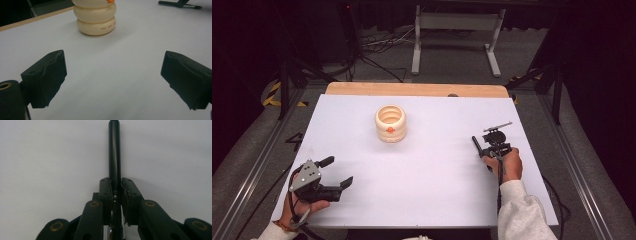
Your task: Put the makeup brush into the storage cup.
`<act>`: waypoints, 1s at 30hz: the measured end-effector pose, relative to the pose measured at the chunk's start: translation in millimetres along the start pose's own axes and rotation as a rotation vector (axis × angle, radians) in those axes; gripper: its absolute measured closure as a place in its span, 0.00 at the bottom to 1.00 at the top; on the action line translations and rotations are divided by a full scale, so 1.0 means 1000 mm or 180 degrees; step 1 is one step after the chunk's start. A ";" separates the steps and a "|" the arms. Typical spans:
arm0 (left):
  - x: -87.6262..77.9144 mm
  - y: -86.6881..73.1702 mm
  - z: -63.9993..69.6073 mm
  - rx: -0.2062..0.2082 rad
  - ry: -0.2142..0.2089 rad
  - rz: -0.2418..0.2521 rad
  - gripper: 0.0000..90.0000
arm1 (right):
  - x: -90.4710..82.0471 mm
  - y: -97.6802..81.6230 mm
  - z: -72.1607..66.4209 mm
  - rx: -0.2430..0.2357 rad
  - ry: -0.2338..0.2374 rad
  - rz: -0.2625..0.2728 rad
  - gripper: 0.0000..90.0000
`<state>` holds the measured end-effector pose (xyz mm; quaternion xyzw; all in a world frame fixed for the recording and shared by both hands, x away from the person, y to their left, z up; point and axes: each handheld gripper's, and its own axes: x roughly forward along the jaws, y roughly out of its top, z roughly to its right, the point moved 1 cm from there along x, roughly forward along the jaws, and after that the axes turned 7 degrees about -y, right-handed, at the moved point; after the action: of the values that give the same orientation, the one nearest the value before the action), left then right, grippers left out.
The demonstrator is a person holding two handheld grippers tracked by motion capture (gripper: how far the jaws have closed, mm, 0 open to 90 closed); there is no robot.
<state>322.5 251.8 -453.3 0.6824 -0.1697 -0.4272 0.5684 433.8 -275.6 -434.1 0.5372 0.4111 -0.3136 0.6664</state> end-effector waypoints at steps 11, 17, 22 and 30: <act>0.000 0.000 0.000 0.0006 -0.0014 -0.0002 0.08 | -0.010 -0.008 0.003 -0.0020 0.0195 0.0327 0.89; 0.000 0.001 0.000 -0.0003 -0.0043 0.0039 0.08 | -0.020 -0.012 0.005 -0.0020 0.0315 0.0553 0.89; 0.002 0.004 0.000 0.0075 -0.0003 0.0041 0.08 | -0.028 -0.012 0.004 -0.0060 0.0465 0.0663 0.89; 0.016 0.013 0.004 0.0499 0.0086 -0.0116 0.08 | -0.033 -0.010 -0.004 -0.0150 0.0674 0.0722 0.89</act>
<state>332.0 233.6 -447.7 0.7335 -0.1825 -0.4135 0.5077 409.4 -274.5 -410.1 0.5944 0.4229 -0.1682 0.6629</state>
